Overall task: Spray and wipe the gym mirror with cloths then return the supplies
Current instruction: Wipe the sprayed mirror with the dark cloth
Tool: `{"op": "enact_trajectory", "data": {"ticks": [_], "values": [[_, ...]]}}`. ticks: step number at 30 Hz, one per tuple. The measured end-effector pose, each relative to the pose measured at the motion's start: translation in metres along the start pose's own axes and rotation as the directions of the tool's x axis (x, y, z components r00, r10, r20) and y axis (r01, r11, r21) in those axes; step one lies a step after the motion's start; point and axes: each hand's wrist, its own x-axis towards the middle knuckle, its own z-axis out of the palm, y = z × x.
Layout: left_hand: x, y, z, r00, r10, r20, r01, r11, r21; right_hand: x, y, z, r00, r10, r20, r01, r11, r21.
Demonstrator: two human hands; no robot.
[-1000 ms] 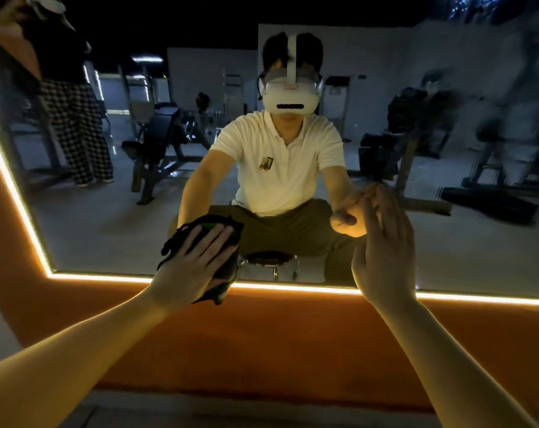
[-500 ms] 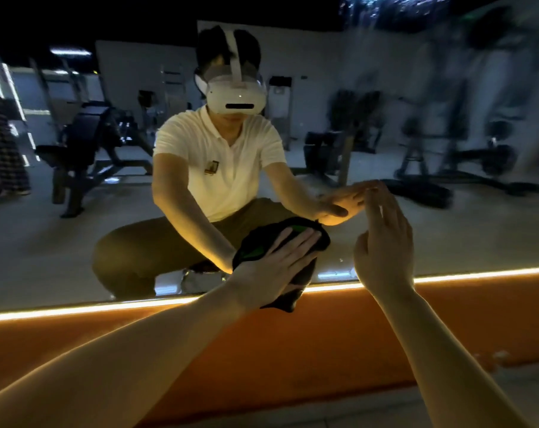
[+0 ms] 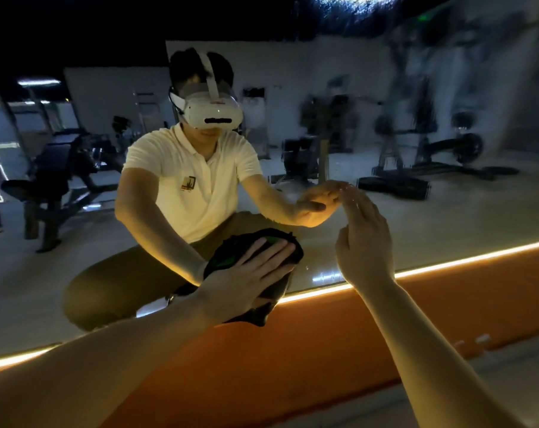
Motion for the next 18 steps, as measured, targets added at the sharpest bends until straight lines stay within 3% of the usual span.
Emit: {"op": "enact_trajectory", "data": {"ticks": [10, 18], "values": [[0.106, 0.039, -0.007, 0.994, 0.055, 0.096, -0.056, 0.998, 0.009, 0.004, 0.046, -0.024, 0.984, 0.175, 0.023, -0.173, 0.983, -0.053], [0.109, 0.033, -0.020, 0.995, 0.025, 0.092, -0.018, 0.997, -0.077, 0.001, 0.046, -0.025, 0.979, 0.200, 0.041, -0.202, 0.979, 0.042]]}}
